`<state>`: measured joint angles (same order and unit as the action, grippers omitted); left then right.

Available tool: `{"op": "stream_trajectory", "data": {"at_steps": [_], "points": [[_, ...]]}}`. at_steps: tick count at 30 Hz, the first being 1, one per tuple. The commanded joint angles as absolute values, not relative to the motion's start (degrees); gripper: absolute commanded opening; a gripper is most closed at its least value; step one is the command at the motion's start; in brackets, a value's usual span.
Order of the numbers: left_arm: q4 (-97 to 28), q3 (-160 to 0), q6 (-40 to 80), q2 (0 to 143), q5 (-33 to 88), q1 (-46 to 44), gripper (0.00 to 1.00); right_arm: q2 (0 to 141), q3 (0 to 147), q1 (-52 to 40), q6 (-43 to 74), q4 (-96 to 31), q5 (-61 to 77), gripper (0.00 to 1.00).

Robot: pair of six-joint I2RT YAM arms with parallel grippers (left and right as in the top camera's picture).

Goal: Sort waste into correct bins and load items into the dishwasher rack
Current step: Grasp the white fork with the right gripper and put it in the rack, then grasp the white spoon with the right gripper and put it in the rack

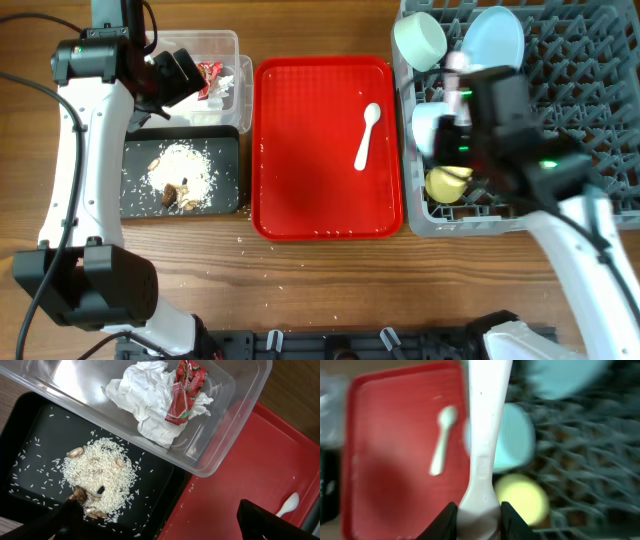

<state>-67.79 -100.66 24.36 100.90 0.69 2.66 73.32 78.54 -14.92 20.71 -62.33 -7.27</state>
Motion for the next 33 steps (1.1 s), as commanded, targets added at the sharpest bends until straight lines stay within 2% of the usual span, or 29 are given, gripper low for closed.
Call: {"op": "stream_trajectory", "data": {"at_steps": [1,3,7,9,11,16,20,24,25,27,31,33], "points": [[-67.79,-101.25,24.91,100.22,0.12,2.74,1.00,74.56,76.84,-6.24,23.00,-64.53,-11.18,0.24],[-67.79,-101.25,24.88,100.22,0.12,2.74,1.00,76.86,72.27,-1.76,24.21,-62.94,-11.16,0.24],[-67.79,-101.25,24.88,100.22,0.12,2.74,1.00,82.02,67.26,0.08,23.97,-59.16,-10.72,0.24],[-67.79,-101.25,24.88,100.22,0.12,2.74,1.00,84.33,67.18,0.10,23.92,-58.94,-10.74,0.57],[-67.79,-101.25,24.91,100.22,0.12,2.74,1.00,84.29,68.03,0.08,22.06,-58.37,-10.52,0.62],[-67.79,-101.25,24.91,100.22,0.12,2.74,1.00,81.08,78.87,-1.87,14.52,-58.98,3.88,0.62],[-67.79,-101.25,24.91,100.22,0.12,2.74,1.00,82.63,80.77,-13.43,18.94,-51.55,6.11,0.60],[-67.79,-101.25,24.91,100.22,0.12,2.74,1.00,92.77,80.77,-22.94,28.80,-40.38,1.02,0.61],[-67.79,-101.25,24.88,100.22,0.12,2.74,1.00,98.43,80.79,-24.58,33.71,-34.11,-1.63,0.61],[-67.79,-101.25,24.91,100.22,0.12,2.74,1.00,105.62,82.13,-24.69,37.43,-28.97,-1.28,0.62],[-67.79,-101.25,24.91,100.22,0.12,2.74,1.00,121.36,96.29,-24.67,35.64,-37.63,-5.43,0.64],[-67.79,-101.25,24.91,100.22,0.12,2.74,1.00,123.31,97.17,-24.36,34.79,-38.39,-7.79,0.63]]}}
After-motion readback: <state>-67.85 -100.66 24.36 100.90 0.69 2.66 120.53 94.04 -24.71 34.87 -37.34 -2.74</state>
